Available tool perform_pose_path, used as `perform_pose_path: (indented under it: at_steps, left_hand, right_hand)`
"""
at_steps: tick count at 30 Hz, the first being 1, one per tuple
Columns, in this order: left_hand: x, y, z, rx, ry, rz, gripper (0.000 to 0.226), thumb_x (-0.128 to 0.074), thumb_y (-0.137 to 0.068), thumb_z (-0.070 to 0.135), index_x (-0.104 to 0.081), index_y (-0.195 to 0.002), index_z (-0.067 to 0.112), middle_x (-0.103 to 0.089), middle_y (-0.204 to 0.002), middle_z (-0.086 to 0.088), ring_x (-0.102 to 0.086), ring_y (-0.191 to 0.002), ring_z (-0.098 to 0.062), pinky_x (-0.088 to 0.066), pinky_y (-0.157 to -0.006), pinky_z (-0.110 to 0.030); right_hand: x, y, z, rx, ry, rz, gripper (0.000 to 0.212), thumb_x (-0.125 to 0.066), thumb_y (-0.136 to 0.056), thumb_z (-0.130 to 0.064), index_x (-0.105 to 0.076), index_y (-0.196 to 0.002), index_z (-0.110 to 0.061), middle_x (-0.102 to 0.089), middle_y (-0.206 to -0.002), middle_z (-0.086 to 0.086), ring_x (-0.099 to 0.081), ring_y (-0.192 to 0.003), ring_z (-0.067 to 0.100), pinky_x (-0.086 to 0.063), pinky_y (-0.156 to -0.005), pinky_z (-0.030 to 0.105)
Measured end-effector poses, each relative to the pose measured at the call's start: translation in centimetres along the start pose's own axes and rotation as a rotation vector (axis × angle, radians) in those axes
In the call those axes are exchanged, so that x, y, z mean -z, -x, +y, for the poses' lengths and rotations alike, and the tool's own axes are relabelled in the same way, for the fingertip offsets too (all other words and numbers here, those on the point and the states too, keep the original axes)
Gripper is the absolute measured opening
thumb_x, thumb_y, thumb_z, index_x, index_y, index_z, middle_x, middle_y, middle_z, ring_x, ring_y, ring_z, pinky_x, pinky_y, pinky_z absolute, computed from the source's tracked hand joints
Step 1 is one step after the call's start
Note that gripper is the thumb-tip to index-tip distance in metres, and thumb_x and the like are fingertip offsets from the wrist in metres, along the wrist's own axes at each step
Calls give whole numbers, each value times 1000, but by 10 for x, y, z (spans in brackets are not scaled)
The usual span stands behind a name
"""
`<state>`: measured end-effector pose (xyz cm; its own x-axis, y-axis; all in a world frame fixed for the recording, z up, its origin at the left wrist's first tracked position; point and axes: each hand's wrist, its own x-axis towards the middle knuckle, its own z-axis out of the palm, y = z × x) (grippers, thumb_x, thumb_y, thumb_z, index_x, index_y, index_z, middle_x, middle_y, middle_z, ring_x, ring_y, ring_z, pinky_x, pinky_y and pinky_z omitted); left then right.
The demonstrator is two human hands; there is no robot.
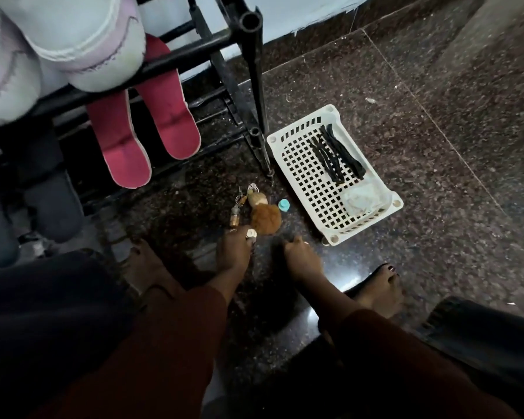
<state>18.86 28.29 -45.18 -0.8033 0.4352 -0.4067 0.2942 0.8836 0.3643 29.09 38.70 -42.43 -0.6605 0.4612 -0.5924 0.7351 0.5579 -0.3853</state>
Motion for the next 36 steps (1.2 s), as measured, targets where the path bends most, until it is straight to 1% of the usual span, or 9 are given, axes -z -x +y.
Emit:
perform_pose_path:
  at_steps: [4,7,10,14,17,22,27,31,36]
  left_hand:
    - [-4,12,0,-24,-32,85,26,-59,-90,26,-64,-114,18,-67,-103,-14,-59,-98,-32,-44,-78,-37]
    - [-5,28,6,39,87,251,23,-66,-84,22,-68,-104,10,-68,-91,-19,-61,-92,-36,-47,-76,-41]
    - [-3,31,33,-94,160,411,24,-59,-80,31,-71,-92,14,-72,-84,-10,-66,-84,-31,-51,-74,-39]
    - [3,10,90,-258,143,263,25,-61,-82,31,-68,-102,17,-72,-96,-6,-61,-101,-27,-40,-89,-40]
    - [9,-6,126,-291,50,73,32,-58,-90,31,-61,-120,20,-68,-112,-5,-46,-120,-22,-26,-98,-38]
    - [6,-28,156,-266,-5,-77,31,-54,-94,26,-57,-125,26,-48,-132,-9,-34,-116,-27,-35,-92,-36]
    - [3,-36,172,-347,-27,-108,34,-52,-96,21,-54,-130,22,-50,-131,-10,-33,-119,-26,-31,-95,-36]
    - [-5,-40,171,-307,5,-127,41,-54,-94,21,-47,-134,29,-46,-134,-8,-31,-120,-26,-33,-92,-35]
    - [-4,-26,143,-258,54,11,40,-56,-92,26,-49,-132,27,-61,-124,-1,-34,-129,-20,-25,-99,-39]
  right_hand:
    - [-2,6,5,72,1,26,29,-35,-98,-22,-51,-116,-6,-50,-114,17,-55,-101,36,-43,-81,38]
    - [7,17,11,191,49,260,28,-42,-97,-20,-51,-120,-7,-52,-109,17,-57,-91,35,-47,-71,39]
    - [26,23,13,167,-78,516,31,-44,-95,-12,-51,-121,2,-57,-111,23,-57,-90,37,-47,-70,40]
    - [47,10,24,52,-104,723,15,-58,-90,-11,-61,-100,1,-64,-87,22,-59,-74,36,-47,-59,37]
    - [57,2,37,-47,-111,688,8,-60,-85,-5,-61,-89,2,-63,-80,24,-58,-69,39,-42,-57,36]
    - [56,-8,49,-182,-74,581,17,-49,-90,-4,-58,-104,-1,-63,-96,21,-56,-84,33,-34,-69,34]
    - [52,-16,52,-192,-90,593,17,-44,-94,-10,-56,-103,-2,-61,-99,21,-55,-86,35,-30,-77,39]
    - [49,-19,51,-169,-103,617,12,-47,-91,-7,-56,-98,-2,-62,-94,23,-56,-80,36,-33,-78,41]
    - [51,-9,38,-220,-97,662,21,-54,-90,-11,-54,-108,-2,-59,-102,19,-54,-82,31,-43,-77,41]
